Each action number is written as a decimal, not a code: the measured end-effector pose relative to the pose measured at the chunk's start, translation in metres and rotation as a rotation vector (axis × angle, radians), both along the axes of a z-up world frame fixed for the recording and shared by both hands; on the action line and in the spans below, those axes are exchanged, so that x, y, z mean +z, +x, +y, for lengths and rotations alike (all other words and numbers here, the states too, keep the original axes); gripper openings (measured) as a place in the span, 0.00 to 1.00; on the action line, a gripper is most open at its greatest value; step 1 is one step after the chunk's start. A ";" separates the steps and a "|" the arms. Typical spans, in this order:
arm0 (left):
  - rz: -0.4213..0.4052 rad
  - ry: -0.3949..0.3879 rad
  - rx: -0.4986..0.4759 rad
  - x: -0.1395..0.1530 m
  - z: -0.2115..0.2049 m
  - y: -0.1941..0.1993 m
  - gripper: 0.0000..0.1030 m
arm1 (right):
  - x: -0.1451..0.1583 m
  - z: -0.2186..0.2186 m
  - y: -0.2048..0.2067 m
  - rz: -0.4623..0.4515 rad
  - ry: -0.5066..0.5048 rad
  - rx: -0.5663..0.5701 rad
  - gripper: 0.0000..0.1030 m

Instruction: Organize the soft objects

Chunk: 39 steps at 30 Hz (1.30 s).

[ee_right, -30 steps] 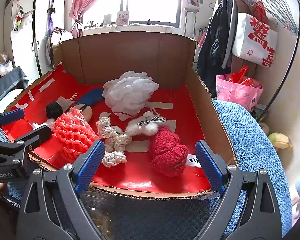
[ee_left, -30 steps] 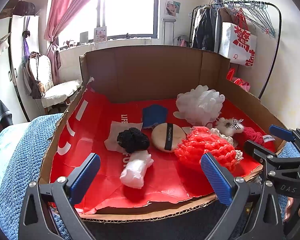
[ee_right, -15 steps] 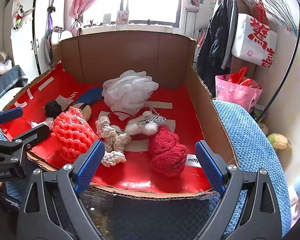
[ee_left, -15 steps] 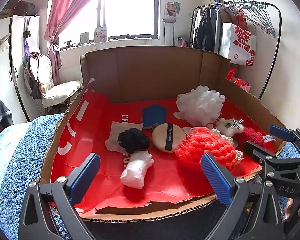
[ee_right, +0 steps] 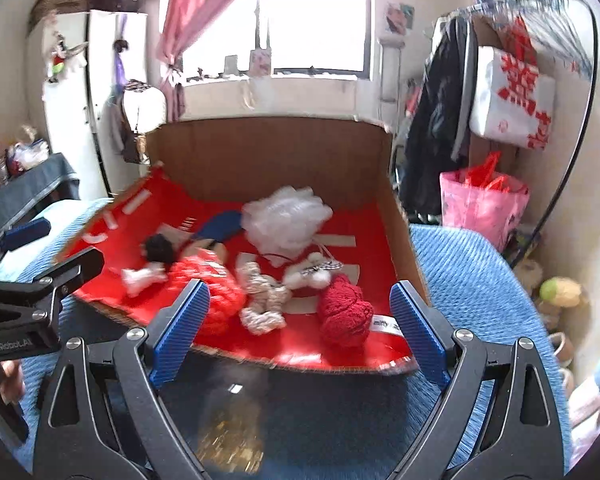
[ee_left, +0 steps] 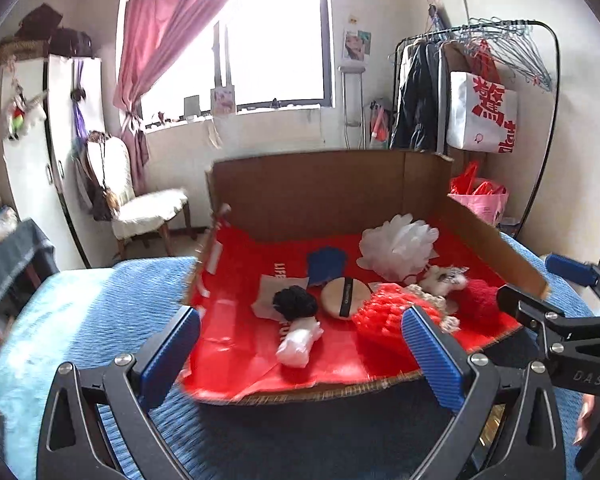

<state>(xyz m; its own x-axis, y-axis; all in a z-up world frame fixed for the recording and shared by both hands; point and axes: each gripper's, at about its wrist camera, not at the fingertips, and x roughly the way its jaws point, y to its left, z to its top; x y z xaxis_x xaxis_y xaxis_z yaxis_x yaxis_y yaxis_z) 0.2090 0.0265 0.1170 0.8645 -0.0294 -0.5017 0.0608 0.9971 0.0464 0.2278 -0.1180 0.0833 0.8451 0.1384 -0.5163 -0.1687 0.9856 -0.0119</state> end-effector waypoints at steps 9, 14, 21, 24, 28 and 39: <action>-0.003 -0.113 -0.024 0.038 0.005 -0.082 1.00 | 0.035 0.009 -0.082 -0.045 -0.004 0.077 0.98; 0.007 -0.089 -0.008 0.037 0.003 -0.110 1.00 | 0.040 0.004 -0.114 -0.046 0.001 0.072 0.98; 0.088 -0.078 0.003 0.006 -0.004 -0.135 1.00 | 0.019 -0.004 -0.142 0.011 -0.004 0.052 1.00; 0.150 -0.079 0.010 -0.016 -0.008 -0.136 1.00 | 0.000 -0.008 -0.145 0.072 0.008 0.043 1.00; 0.241 -0.071 0.011 -0.050 -0.016 -0.128 1.00 | -0.034 -0.012 -0.135 0.173 0.002 0.016 1.00; 0.386 -0.030 0.058 -0.101 -0.026 -0.106 1.00 | -0.092 -0.024 -0.110 0.363 -0.016 -0.057 1.00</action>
